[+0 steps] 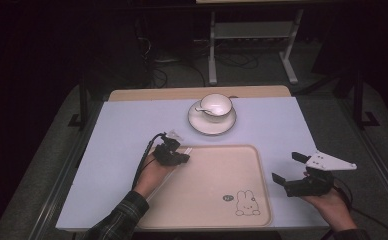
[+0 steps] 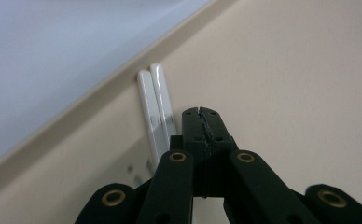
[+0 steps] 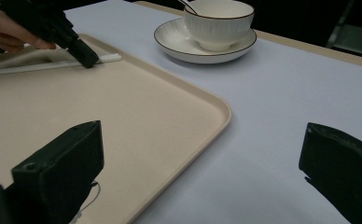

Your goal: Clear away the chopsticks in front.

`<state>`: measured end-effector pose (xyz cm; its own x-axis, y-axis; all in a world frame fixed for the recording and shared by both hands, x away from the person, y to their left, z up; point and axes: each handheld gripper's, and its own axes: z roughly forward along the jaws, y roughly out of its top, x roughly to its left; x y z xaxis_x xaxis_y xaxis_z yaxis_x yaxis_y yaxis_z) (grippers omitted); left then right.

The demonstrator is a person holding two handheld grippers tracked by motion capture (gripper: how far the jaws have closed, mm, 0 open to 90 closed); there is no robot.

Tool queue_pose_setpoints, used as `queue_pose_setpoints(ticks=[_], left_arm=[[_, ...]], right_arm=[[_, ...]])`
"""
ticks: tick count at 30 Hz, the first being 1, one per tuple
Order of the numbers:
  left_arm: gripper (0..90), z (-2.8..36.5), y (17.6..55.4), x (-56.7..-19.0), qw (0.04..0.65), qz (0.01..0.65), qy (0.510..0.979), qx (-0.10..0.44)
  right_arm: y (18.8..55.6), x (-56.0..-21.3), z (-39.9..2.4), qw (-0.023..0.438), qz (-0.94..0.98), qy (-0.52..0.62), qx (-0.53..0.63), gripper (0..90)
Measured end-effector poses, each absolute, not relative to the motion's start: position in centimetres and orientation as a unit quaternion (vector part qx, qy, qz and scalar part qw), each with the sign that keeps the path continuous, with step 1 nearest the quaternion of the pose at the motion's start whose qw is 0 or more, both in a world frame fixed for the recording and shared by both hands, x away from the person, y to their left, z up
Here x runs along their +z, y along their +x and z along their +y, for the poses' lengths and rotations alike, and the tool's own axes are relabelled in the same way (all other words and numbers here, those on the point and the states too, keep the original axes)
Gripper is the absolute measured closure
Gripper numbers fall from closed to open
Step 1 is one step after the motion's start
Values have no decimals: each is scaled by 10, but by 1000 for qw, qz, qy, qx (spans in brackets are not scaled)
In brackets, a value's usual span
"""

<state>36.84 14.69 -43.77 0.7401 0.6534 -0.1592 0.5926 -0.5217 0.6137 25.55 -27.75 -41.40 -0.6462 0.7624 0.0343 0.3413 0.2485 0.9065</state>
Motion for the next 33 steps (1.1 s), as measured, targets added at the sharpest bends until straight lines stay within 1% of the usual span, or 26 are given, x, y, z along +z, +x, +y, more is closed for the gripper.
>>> queue_pose_setpoints(ticks=[8,19,27,33], left_arm=[[895,173,357,-437,331,376,865,41],[895,212,331,-436,329,398,856,32],[895,224,322,-435,326,406,853,32],[889,224,322,-435,327,404,854,33]], right_arm=[[256,-414,-277,213,760,363,495,0],[256,-414,-276,214,761,362,494,0],[256,-413,-276,216,762,360,493,0],[256,-413,-275,215,762,360,493,0]])
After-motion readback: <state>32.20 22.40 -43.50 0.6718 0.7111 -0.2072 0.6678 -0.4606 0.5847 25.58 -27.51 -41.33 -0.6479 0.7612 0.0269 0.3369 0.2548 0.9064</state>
